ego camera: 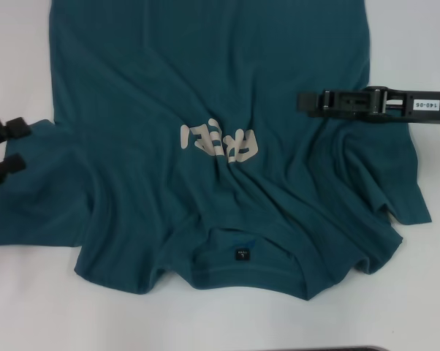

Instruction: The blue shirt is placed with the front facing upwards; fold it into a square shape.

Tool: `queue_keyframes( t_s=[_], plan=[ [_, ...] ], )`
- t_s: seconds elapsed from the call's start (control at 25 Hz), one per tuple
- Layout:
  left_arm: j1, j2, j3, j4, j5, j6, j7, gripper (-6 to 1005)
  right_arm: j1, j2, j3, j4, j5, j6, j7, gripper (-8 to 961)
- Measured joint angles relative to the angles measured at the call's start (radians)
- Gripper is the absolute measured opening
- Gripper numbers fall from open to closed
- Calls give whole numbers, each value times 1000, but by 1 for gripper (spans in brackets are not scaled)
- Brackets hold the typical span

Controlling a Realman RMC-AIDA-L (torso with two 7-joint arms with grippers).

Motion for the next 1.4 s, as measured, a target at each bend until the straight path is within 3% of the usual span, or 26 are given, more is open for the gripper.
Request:
queue_keyframes(
  t_s=[0.4,1.4],
  plan=[
    [30,7,3,6,3,-131,-4,851,-7,-2,8,0,0,-5,-2,914],
    [28,10,11,8,52,-188,109,823,-7,-2,8,0,0,-7,-8,913]
  ],
)
